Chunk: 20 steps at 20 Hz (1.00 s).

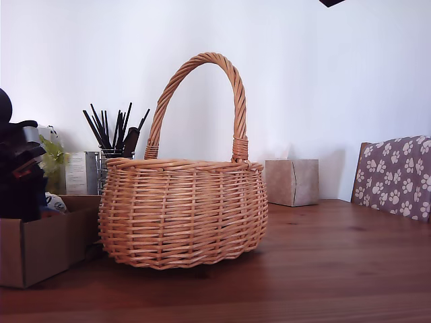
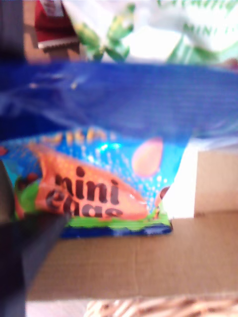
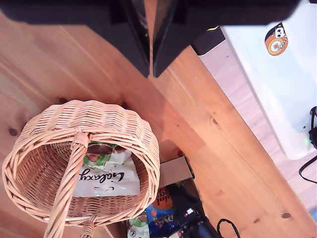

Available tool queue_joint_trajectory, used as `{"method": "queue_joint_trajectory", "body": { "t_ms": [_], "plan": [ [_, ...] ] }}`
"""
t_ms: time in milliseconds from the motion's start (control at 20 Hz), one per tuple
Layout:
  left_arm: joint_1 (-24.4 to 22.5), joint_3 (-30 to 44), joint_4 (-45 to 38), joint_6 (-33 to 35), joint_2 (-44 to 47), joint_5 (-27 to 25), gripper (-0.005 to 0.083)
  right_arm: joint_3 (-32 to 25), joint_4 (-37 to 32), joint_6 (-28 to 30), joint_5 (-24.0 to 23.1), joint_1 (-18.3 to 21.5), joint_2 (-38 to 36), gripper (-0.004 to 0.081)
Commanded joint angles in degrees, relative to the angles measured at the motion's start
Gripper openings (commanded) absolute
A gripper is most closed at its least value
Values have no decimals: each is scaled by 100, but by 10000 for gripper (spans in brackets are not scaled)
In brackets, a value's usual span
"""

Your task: Move the bags of Easter eggs from the cardboard box on the left into the woven basket on the right side.

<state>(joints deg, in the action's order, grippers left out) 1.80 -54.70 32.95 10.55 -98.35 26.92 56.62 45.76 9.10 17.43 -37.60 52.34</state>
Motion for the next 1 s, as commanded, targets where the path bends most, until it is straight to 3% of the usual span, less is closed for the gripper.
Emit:
{"method": "queue_joint_trajectory", "body": {
  "t_ms": [0, 150, 500, 950],
  "plan": [
    [2, 98, 4, 2, -44, -42, 162, 7, -7, 44, -4, -20, -2, 5],
    [2, 31, 48, 17, -31, -37, 104, 7, -7, 42, -4, -20, -2, 5],
    [2, -632, 844, 151, 315, -33, 72, 7, -24, 42, -4, -20, -2, 6],
    [9, -756, 1246, 146, 1897, 7, 72, 9, -752, 37, -199, -9, -155, 5]
  ]
}}
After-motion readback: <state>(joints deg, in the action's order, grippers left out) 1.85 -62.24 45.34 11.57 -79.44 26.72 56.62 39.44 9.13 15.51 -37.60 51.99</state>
